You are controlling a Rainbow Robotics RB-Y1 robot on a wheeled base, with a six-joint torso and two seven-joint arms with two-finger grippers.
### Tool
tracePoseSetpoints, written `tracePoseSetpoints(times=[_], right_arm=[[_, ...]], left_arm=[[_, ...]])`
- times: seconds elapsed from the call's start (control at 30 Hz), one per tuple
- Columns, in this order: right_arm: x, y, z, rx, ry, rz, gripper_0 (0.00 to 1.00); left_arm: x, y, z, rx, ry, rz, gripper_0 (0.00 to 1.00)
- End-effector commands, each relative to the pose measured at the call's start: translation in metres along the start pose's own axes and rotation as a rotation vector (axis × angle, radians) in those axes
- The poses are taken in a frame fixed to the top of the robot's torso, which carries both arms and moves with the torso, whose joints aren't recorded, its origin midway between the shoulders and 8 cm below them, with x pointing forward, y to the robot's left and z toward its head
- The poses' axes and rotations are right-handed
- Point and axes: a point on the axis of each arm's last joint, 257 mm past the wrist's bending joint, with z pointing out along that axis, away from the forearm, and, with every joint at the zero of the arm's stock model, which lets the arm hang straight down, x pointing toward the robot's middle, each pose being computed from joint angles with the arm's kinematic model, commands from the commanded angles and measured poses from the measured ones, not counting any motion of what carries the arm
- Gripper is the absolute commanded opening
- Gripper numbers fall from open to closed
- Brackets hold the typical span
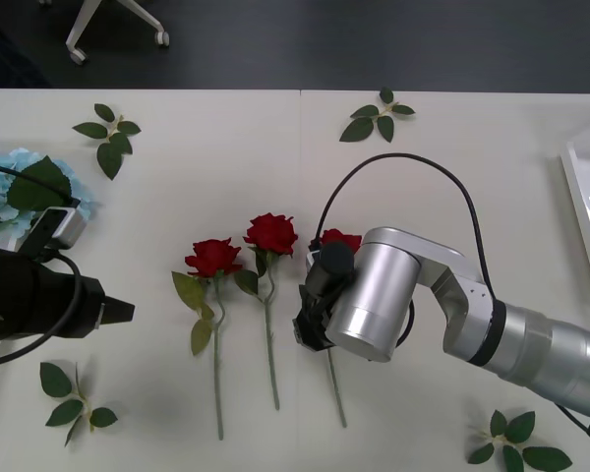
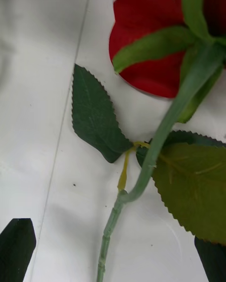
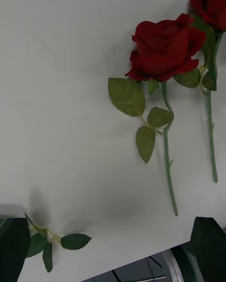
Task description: Put the red flowers into the right box and the blue flowers into the left box
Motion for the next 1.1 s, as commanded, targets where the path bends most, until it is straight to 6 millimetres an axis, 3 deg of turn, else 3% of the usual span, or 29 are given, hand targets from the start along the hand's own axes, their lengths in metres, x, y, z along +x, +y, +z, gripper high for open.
tracePoseSetpoints(times=[0.03,0.23,0.47,0.77,0.8,0.87,0.9,0.93,1.1], right_arm=[[-0.006,0.014,-0.001,-0.011,-0.017,-0.021,1.00],[-0.004,0.018,0.007,0.004,-0.020,-0.026,1.00],[0.000,0.021,0.016,0.016,-0.027,-0.019,1.00],[0.003,0.015,0.021,0.037,-0.043,-0.027,1.00],[0.004,0.016,0.021,0.037,-0.041,-0.030,0.87],[0.005,0.015,0.022,0.038,-0.039,-0.032,0.31],[0.006,0.014,0.022,0.040,-0.036,-0.031,0.11],[0.006,0.013,0.022,0.039,-0.037,-0.029,0.00],[0.008,0.009,0.023,0.047,-0.035,-0.037,0.00]], left_arm=[[0.002,-0.021,0.010,-0.003,0.020,0.089,1.00],[0.008,-0.044,0.034,-0.003,0.052,0.109,1.00],[-0.006,-0.068,0.071,0.020,0.029,0.070,1.00],[-0.021,-0.077,0.111,0.018,0.034,0.088,1.00],[-0.023,-0.077,0.115,0.018,0.032,0.090,1.00],[-0.027,-0.078,0.126,0.019,0.035,0.092,1.00],[-0.028,-0.078,0.130,0.021,0.036,0.093,1.00],[-0.027,-0.077,0.135,0.021,0.040,0.089,1.00],[-0.030,-0.077,0.152,0.026,0.040,0.086,1.00]])
